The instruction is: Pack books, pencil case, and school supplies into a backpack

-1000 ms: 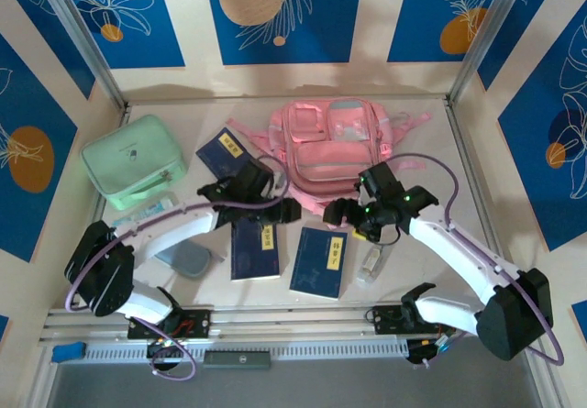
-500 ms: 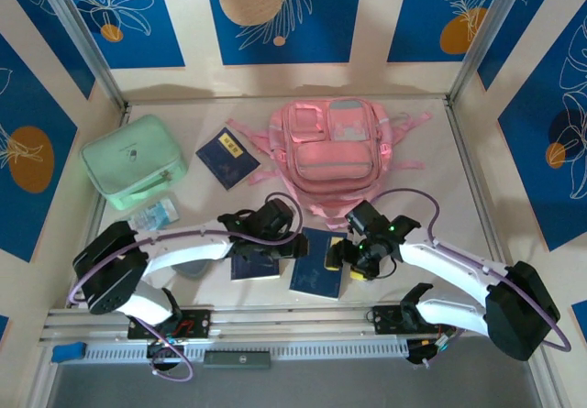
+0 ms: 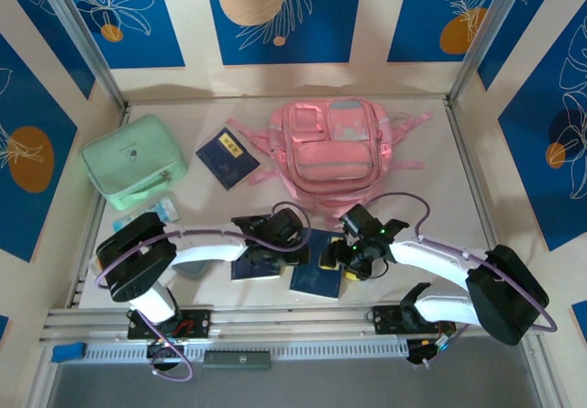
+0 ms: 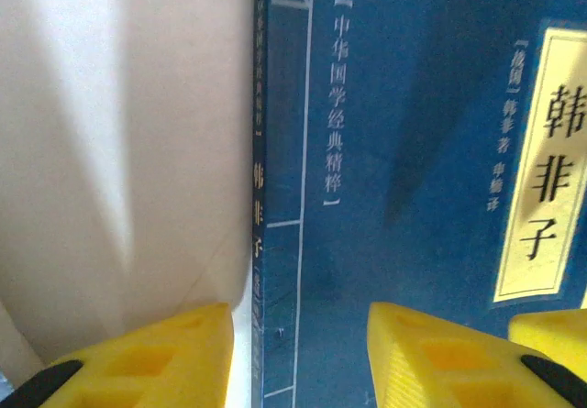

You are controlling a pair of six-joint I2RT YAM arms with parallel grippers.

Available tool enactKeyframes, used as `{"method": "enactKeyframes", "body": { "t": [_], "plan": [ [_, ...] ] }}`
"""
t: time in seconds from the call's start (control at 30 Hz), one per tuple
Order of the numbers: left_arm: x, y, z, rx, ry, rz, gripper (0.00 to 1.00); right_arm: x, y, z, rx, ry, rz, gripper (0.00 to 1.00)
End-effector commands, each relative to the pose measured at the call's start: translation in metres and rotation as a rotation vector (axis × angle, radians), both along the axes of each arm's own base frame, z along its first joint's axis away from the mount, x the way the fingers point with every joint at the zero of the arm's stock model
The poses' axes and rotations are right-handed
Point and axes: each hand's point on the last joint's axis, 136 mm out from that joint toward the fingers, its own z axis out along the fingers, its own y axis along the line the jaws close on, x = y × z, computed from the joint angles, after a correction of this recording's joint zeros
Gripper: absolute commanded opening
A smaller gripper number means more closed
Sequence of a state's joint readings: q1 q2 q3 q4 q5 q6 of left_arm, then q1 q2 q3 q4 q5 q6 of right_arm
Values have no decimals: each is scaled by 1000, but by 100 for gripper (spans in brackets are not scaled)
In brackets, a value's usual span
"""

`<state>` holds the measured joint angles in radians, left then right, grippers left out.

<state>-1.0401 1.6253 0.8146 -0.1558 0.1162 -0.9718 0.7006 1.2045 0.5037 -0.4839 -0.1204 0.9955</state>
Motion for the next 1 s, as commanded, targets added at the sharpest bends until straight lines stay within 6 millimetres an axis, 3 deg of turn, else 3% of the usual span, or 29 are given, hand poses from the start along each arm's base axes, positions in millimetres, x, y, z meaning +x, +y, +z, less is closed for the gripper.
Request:
{"method": "enactKeyframes", "body": {
  "t": [0.0,0.23,0.5,0.97],
  "plan": [
    [-1,6,-8,42,-1,21,42,2,7,-3,11,-18,8,71],
    [-3,11,-18,86,11,24,39,8,12,16,24,-79,33,70],
    [-1,19,-19,131,2,33,37,14,16,36,53,-128,65,59],
    [-4,14,-18,108,7,32,37,8,15,36,99,-102,54,35]
  ]
}}
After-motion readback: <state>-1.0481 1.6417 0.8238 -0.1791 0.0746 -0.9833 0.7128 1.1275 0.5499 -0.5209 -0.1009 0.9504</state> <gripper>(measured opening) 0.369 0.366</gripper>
